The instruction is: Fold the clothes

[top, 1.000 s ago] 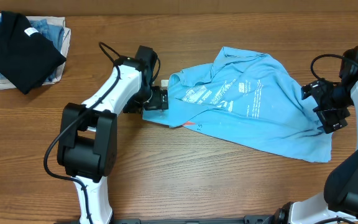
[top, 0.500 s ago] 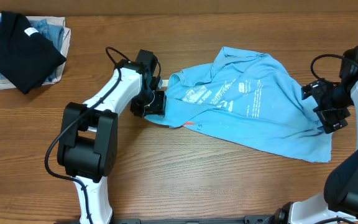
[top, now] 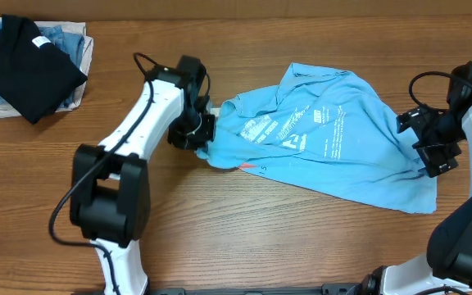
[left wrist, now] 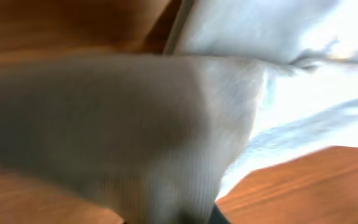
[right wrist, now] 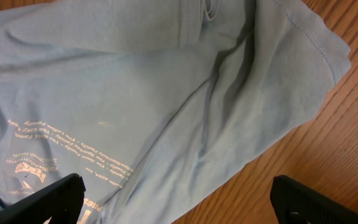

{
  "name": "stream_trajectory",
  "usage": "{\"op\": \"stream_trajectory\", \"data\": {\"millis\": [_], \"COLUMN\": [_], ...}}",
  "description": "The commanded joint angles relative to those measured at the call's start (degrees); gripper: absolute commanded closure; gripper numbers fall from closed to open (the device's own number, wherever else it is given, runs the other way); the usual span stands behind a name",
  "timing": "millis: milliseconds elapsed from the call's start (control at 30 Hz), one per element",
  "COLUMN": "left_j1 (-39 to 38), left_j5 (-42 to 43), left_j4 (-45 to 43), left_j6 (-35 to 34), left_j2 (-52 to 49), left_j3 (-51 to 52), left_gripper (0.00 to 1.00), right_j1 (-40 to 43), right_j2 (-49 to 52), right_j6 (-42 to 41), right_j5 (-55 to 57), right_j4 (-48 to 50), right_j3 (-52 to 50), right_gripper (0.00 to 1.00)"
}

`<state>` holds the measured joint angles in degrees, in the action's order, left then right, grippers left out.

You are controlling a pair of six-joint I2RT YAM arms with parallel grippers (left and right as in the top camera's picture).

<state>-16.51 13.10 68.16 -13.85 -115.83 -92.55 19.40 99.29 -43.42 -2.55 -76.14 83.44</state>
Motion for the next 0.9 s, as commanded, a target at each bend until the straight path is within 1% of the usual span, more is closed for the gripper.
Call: {"op": "stream_trajectory", "data": {"millis": [0,167,500,767,867], "left_j1": [-0.28,-0.31,-0.37,-0.39,-0.39], "left_j5": [0.48,0.48,0.48,0.46,0.46], "left_j4": [0.46,0.57,-0.22,-0.28,-0.28], "left_j6": [-2.67,-2.91,-2.91,-2.91,-2.91], "left_j2": [3.26,3.10,3.10,3.10,3.10], "left_j3": [-2.14,-2.10,-2.10,-2.10,-2.10], "left_gripper": [0.82,0.82,0.82,0.80,0.79], "right_j1": [-1.27,-2.82,-4.33,-4.33,-4.33], "right_j2": [-0.15,-0.15,-0.15,-0.15,-0.15], "right_j6": [0.35,0.35,-0.07,0.17,0.17], "right_j5": [0.35,0.35,-0.94,-1.05,-3.26], "right_j4": [-0.11,1.09,13.77,23.89,26.71], "right_j3": [-2.54,-8.50,-21.49,-23.10,-23.06], "right_gripper": [0.00,0.00,0.01,0.03,0.03]}}
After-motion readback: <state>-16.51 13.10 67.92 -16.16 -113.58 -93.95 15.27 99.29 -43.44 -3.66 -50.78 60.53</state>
